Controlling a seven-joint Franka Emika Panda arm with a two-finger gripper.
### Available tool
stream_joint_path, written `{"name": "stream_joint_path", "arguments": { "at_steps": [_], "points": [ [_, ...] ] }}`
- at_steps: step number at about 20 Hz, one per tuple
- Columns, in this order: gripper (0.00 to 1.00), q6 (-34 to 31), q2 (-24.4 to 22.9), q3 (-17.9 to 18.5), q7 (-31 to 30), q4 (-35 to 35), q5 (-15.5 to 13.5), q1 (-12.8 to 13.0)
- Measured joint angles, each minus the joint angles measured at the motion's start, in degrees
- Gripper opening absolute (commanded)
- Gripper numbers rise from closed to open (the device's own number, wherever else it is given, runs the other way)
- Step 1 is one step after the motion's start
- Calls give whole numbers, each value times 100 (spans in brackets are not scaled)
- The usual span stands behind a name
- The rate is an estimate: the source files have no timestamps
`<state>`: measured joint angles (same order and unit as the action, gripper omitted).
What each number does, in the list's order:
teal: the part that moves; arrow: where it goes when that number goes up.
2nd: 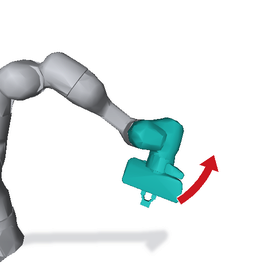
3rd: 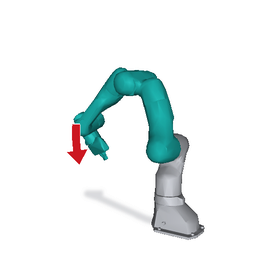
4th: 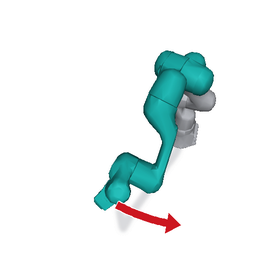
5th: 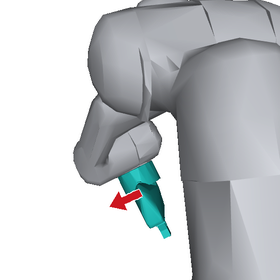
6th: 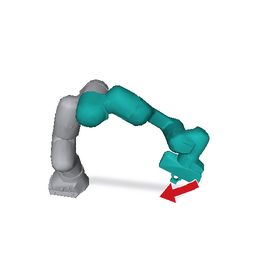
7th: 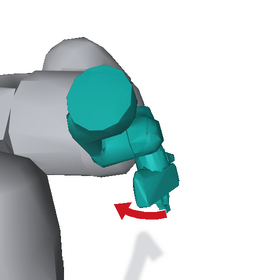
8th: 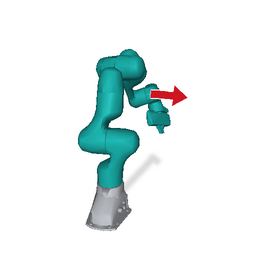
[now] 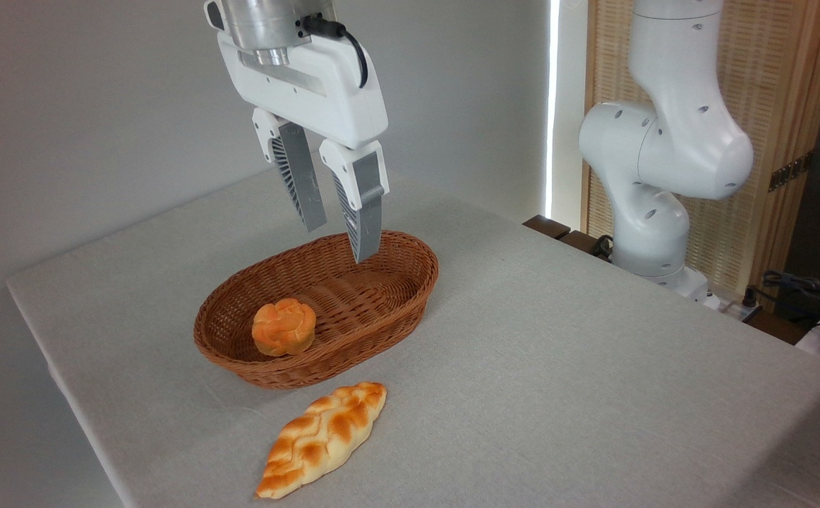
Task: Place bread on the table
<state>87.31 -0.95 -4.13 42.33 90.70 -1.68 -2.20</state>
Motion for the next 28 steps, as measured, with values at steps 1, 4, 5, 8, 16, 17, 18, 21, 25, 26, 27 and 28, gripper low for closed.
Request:
{"name": "stream_joint_path", "arguments": {
  "at_steps": [1,4,5,8,16,17,18,21,25,26,27,28],
  "points": [
    [100,9,3,-4,0,18,0,0],
    [100,158,6,-24,2,100,67,5],
    [100,208,6,-27,2,129,97,5],
    [100,273,6,-33,7,162,245,5],
    [100,561,-33,-4,83,261,392,4],
    [100,563,-44,12,118,273,394,3],
    [100,564,-54,45,146,281,394,4],
    [100,564,-67,182,212,289,394,57],
    [100,533,-67,240,213,321,394,186],
    [100,532,-67,240,213,329,394,205],
    [100,532,-67,240,213,335,393,220],
    [100,532,-67,244,213,337,391,241]
  ]
}}
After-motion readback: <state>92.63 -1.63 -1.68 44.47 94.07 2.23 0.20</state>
